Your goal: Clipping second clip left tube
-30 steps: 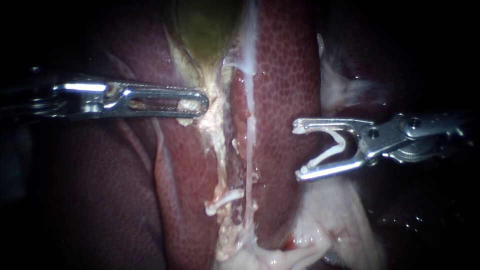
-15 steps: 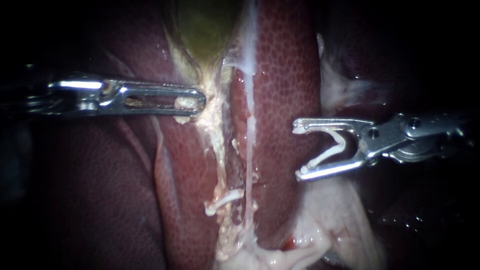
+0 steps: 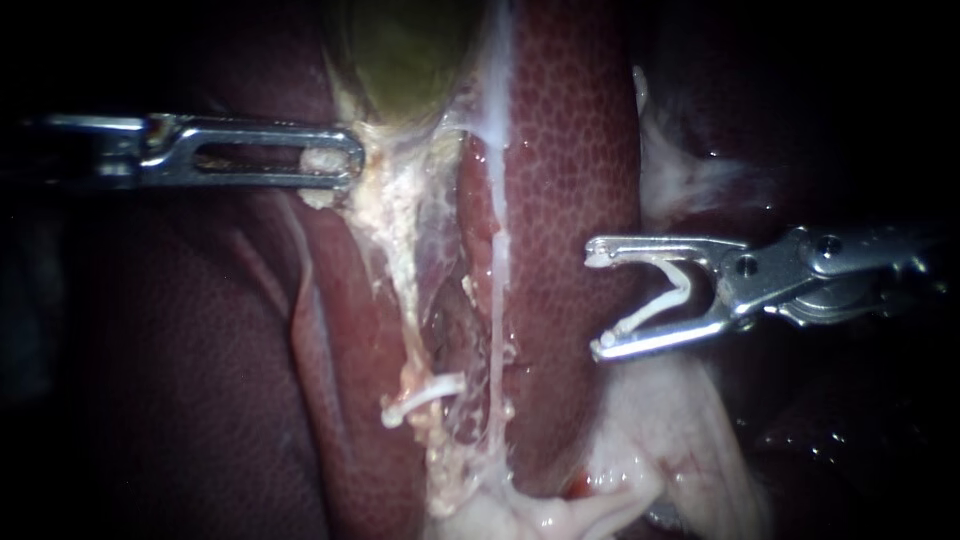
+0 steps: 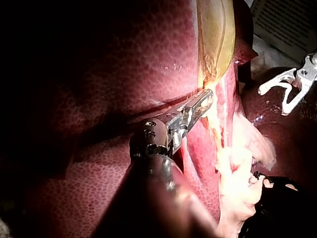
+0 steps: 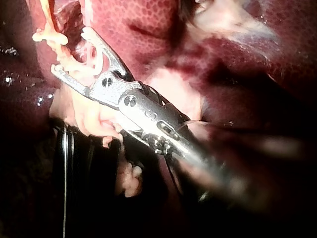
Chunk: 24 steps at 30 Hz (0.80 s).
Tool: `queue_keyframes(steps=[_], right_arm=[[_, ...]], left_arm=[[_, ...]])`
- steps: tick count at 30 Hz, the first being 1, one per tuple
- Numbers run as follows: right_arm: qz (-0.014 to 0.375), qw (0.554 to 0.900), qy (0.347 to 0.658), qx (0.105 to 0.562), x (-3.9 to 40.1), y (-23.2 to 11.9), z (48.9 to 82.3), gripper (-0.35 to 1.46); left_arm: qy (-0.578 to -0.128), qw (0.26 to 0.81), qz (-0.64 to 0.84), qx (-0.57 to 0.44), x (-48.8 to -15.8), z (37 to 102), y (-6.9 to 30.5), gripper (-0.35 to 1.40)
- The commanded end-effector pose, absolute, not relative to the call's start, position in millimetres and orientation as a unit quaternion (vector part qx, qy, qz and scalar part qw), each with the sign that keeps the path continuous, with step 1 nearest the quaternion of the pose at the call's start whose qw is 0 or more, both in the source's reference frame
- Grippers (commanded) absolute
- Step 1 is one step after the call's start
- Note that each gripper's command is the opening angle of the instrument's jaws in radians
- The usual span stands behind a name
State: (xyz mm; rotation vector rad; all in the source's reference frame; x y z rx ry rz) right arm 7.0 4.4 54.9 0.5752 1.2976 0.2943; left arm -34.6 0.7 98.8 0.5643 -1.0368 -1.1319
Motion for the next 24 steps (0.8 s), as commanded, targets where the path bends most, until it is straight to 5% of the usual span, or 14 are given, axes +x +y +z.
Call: queue_keyframes(steps=[1, 24], right_arm=[[0.134, 0.749, 0.593, 0.263, 7.0, 4.4, 54.9, 0.59], [0.136, 0.744, 0.594, 0.275, 10.4, 2.2, 56.7, 0.60]], left_arm=[[-0.462, 0.684, -0.506, 0.250, -34.5, 98.6, 0.5, -0.35], [-0.461, 0.684, -0.508, 0.248, -34.2, 98.3, 0.3, -0.35]])
